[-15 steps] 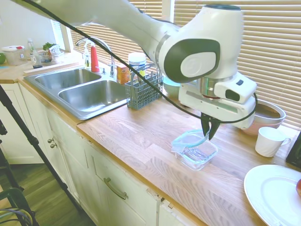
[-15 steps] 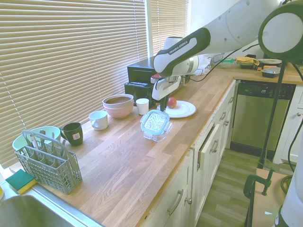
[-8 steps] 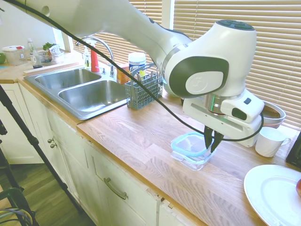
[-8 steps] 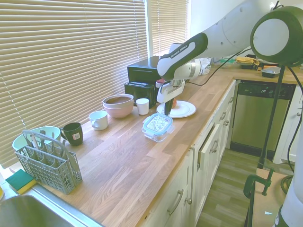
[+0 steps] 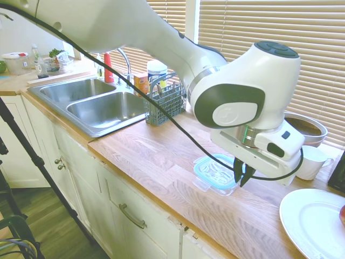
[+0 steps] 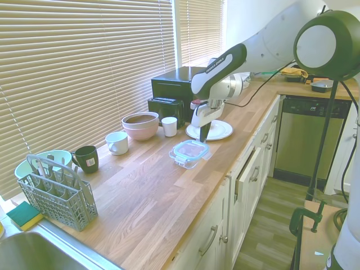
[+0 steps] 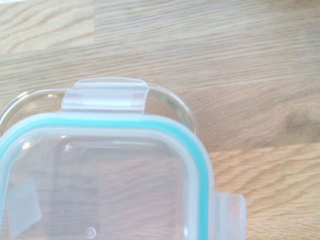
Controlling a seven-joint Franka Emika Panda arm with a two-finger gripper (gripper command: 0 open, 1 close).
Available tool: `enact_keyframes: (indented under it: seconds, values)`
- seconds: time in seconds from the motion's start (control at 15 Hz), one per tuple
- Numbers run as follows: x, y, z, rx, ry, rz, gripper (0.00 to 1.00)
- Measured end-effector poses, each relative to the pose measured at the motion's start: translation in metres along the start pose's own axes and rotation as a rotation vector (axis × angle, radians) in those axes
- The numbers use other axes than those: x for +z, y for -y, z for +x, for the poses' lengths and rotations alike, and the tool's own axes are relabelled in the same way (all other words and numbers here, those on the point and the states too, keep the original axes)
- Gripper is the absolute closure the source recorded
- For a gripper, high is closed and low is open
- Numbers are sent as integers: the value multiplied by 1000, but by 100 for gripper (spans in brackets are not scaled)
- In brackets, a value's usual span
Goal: Cover the lid of the food container
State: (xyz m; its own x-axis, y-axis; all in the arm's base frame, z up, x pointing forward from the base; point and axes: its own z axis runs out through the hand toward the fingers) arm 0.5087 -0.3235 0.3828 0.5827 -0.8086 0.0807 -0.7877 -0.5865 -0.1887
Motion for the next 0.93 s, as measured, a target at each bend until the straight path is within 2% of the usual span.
enact_keyframes:
  seconds: [0.93]
  values:
    - [10,20,12,-12,-6,0,100]
